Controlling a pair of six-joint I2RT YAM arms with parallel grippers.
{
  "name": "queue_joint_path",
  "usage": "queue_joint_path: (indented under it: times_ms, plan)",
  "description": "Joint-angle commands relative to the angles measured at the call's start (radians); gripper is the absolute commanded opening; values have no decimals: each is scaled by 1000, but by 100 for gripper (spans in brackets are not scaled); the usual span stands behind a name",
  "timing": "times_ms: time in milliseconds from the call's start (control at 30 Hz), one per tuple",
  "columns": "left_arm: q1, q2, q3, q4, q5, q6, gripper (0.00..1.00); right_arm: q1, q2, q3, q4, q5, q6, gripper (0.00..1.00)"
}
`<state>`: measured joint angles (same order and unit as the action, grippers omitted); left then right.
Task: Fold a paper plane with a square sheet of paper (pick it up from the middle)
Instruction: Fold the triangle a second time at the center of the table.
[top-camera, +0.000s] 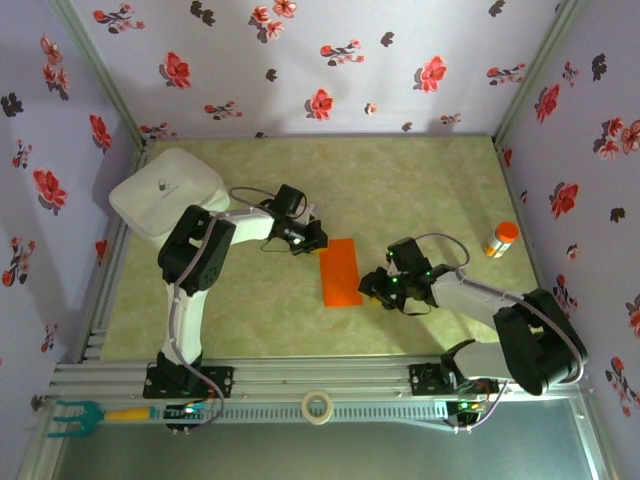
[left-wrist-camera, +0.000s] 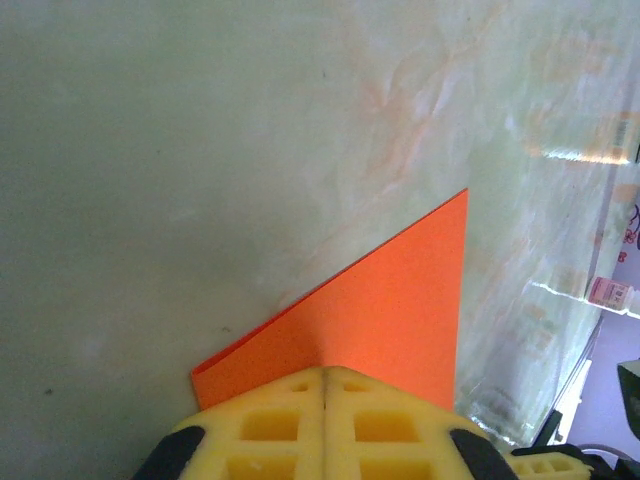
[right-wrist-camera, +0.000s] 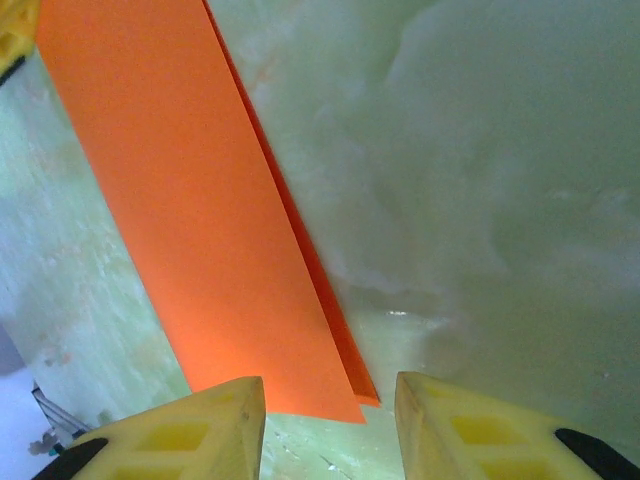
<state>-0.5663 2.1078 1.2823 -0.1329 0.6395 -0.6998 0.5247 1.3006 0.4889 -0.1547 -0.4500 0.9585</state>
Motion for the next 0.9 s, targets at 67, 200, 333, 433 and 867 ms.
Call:
queue_joint_path:
  times_ms: [67, 200, 333, 433, 867]
  plan:
    - [5, 13, -27, -39, -26, 4, 4, 12, 17, -6, 56, -54, 41, 38]
    - [5, 12, -28, -35, -26, 1, 4, 14, 43, 0, 62, -57, 43, 37]
    - [5, 14, -31, -33, -25, 1, 4, 15, 64, -4, 70, -61, 44, 37]
    - [5, 16, -31, -30, -22, -3, 4, 17, 72, -11, 114, -80, 52, 37]
    - [5, 13, -21, -27, -11, -4, 4, 11, 95, 22, 187, -97, 35, 37]
